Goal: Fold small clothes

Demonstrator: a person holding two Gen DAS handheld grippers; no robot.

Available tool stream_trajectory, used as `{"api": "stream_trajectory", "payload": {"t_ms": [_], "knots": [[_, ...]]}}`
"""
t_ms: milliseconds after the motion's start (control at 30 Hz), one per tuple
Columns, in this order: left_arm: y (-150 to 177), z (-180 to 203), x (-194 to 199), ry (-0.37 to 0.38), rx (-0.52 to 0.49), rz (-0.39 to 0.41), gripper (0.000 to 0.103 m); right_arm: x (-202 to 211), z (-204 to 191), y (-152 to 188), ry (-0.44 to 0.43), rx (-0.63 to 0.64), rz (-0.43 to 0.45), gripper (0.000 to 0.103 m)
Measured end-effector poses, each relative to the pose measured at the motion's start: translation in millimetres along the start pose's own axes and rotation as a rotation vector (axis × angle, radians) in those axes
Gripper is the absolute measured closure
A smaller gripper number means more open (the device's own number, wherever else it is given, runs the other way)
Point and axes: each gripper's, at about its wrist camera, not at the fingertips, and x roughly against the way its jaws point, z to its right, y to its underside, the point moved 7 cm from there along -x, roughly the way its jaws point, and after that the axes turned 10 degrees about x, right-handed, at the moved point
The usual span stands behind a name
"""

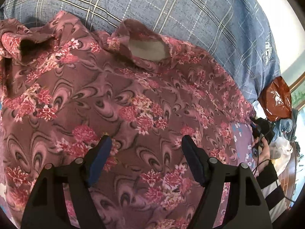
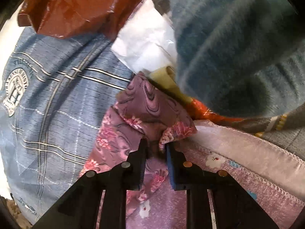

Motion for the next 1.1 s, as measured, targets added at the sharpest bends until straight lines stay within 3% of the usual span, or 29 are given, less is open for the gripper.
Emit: {"api": "stream_trajectory", "payload": {"t_ms": [200, 433, 667, 700, 767, 1067, 1100], "knots": [[-5, -7, 3, -0.011, 0.013, 0.016, 0.028, 42, -47, 3, 0.006, 0.164, 0.058, 0.09], [-15, -21, 8, -0.032, 0.055, 0.008, 0.028, 84, -142, 46, -0.02, 0.426, 0.027, 0.09], [-20, -35, 15, -0.021, 0.107, -0.033, 0.028, 103, -258, 166, -0.176, 0.639, -0.13, 0.09], [-22, -37, 18, -0.02, 0.115, -0.031, 0.028, 104, -276, 185, -0.204, 0.673, -0.155, 0.097], [-27, -43, 25, -0.02, 0.131, -0.015, 0.028, 105, -308, 222, -0.265, 0.71, -0.215, 0.098], [-49, -86, 60, 0.028, 0.267, 0.036, 0.028, 98, -415, 407, -0.466, 0.88, -0.455, 0.097], [-51, -92, 64, 0.034, 0.286, 0.043, 0.028, 98, -417, 421, -0.486, 0.881, -0.482, 0.093]]}}
